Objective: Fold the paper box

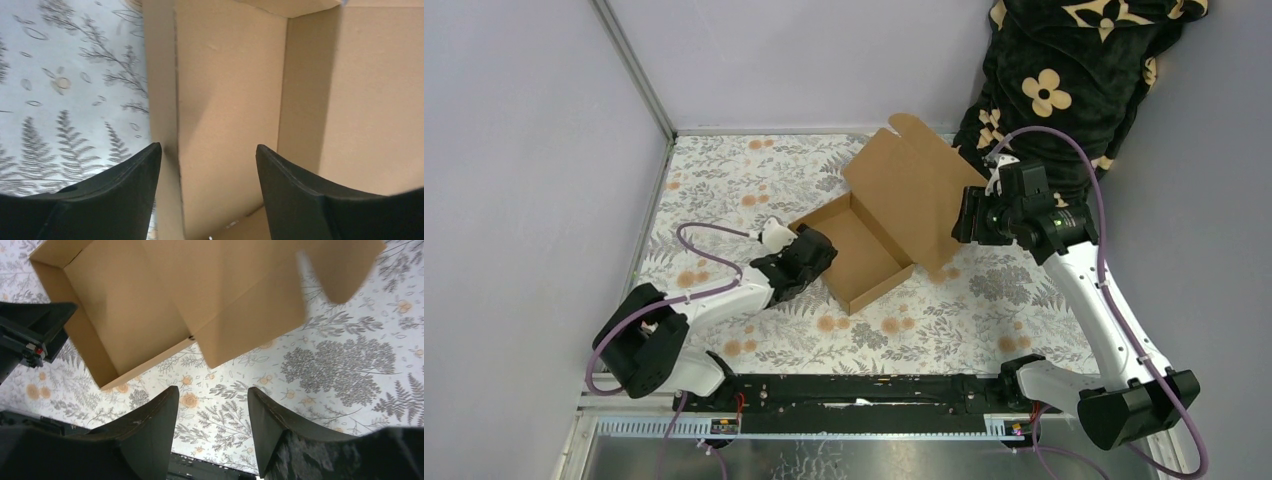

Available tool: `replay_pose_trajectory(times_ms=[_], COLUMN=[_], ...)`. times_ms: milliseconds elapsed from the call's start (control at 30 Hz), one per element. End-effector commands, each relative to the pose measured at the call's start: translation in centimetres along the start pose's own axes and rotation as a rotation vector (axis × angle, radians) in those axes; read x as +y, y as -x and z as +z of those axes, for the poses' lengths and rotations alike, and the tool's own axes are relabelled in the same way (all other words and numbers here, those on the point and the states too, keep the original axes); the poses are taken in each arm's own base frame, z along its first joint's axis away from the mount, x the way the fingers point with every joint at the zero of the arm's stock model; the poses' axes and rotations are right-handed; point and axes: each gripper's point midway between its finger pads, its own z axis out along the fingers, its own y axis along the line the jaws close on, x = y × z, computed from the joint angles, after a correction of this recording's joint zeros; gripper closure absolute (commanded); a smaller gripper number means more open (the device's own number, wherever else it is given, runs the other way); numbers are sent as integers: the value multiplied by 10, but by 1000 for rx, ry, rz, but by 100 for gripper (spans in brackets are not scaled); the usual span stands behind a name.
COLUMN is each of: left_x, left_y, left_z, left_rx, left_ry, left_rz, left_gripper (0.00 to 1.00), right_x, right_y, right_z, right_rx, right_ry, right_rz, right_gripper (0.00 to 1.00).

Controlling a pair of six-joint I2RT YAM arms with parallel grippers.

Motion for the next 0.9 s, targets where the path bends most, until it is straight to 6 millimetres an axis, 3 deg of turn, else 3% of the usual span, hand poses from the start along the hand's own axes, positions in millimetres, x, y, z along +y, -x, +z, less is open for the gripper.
replay_pose_trajectory(times_ms=[0, 167, 300, 533, 667, 867], left_x=[-6, -12, -10, 0, 13, 35], left_y=[4, 7, 3, -24, -39, -56], left_z=[-3, -13, -16, -7, -8, -15], left_rx=[-50, -72, -85, -47, -23, 6], left_ry=[13, -4, -7, 3, 3, 5], left_rz=[-8, 40, 75, 129, 151, 162], left_gripper=[23, 21, 21, 25, 31, 34], right_x=[13, 22, 36, 57, 62, 70], right_y=[-5, -21, -48, -103, -111, -104], right_z=[3, -6, -8, 24, 43, 67], right_rx=[21, 46, 94, 172, 171, 151], right_ry=[77, 120, 142, 110, 91, 50], right_rz=[28, 44, 56, 66, 94, 119], right_gripper=[42, 45, 44, 45, 44, 42])
